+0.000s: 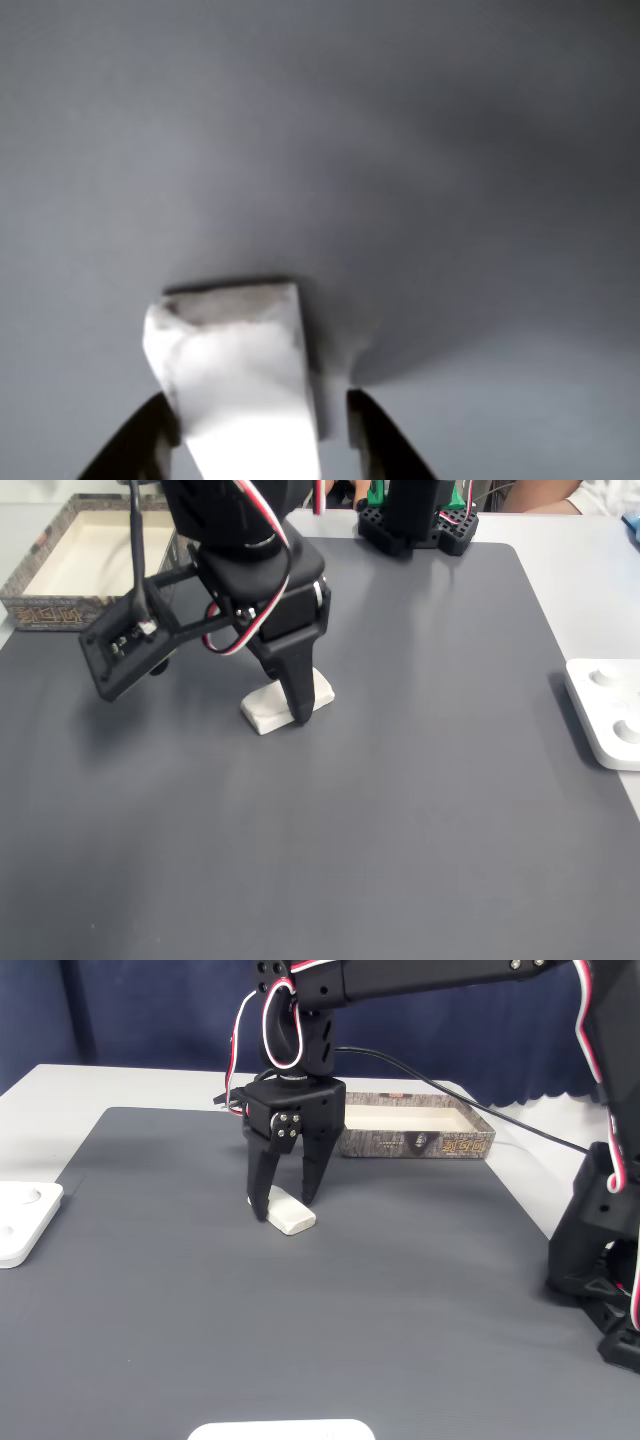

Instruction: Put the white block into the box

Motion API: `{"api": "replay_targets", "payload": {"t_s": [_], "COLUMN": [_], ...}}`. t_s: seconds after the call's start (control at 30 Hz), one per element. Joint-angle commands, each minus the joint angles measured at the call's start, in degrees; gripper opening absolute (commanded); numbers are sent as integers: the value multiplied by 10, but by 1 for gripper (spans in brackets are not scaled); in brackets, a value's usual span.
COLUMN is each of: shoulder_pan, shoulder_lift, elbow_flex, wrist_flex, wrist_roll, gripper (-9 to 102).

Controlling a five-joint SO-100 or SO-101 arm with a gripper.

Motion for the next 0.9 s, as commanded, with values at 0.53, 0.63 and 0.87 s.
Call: {"api": "replay_targets", "payload": {"t_s": [0.53,0.63,0.87], "shoulder_pan": [-31,-35,-42], "shoulder_lift": [-10,-12,-13], "elbow_flex": [-23,-31,-33], "wrist_flex": [-42,-45,-50], "wrist_roll": [-36,-27,-21], "gripper": [19,8,-2]}}
